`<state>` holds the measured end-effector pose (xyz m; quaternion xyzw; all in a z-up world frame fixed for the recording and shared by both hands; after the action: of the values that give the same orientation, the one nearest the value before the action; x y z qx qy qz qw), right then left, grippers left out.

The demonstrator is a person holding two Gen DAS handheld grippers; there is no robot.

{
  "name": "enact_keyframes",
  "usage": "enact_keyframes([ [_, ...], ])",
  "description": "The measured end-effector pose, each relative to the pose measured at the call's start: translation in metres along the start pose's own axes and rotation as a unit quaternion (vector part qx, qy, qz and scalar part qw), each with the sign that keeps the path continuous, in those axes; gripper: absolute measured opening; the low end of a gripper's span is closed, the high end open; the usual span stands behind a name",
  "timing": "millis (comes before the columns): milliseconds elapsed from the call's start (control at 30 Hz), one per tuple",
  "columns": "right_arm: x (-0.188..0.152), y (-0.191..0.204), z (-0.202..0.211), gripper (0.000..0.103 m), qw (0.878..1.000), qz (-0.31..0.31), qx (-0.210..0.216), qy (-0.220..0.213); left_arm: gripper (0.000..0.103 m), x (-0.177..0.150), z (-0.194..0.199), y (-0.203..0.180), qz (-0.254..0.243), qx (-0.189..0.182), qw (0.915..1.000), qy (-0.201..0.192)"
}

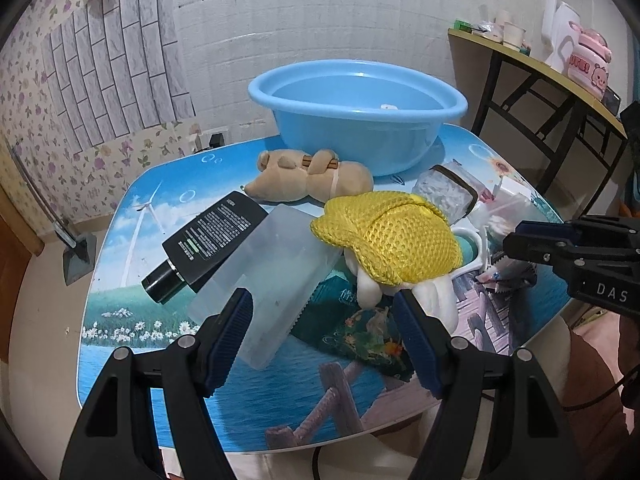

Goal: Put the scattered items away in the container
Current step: 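Withdraw both grippers from the basin back over the table, then close the left gripper on the frosted plastic box while the right grasps the snack packet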

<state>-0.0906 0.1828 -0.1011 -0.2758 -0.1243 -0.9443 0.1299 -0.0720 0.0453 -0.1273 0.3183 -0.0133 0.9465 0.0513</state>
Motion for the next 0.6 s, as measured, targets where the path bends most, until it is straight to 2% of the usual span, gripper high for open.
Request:
enact_keyframes([
  [333,0.004,-0.010,0.009,0.024,1.000,-0.009,-0.018,-0.019,0.072,0.001,-0.001,-0.004,-0.003,-0.005,1.0000,0.002],
  [367,0.004,-0.012,0.009,0.025,0.999,-0.013,-0.020,-0.021,0.072,0.001,-0.001,-0.004,-0.004,-0.006,1.0000,0.002],
  [433,0.005,-0.017,0.008,0.038,0.999,-0.025,-0.015,-0.022,0.072,0.001,-0.002,-0.005,-0.006,-0.006,1.0000,0.002],
  [600,0.003,-0.024,0.006,0.040,0.999,-0.039,-0.014,-0.017,0.072,0.001,-0.003,-0.005,-0.011,-0.001,0.9999,0.004],
])
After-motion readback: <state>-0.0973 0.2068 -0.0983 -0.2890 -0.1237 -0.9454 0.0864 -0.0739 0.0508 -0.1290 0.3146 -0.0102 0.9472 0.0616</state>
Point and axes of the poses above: each gripper's, at about its wrist camera, not at the fingertips, and z roughly against the way its jaws point, y to its left, x to its top, the point moved 8 cm from there along -z, roughly the way its jaws point, and after that the axes turned 2 degrees about y, right-handed, at the moved point
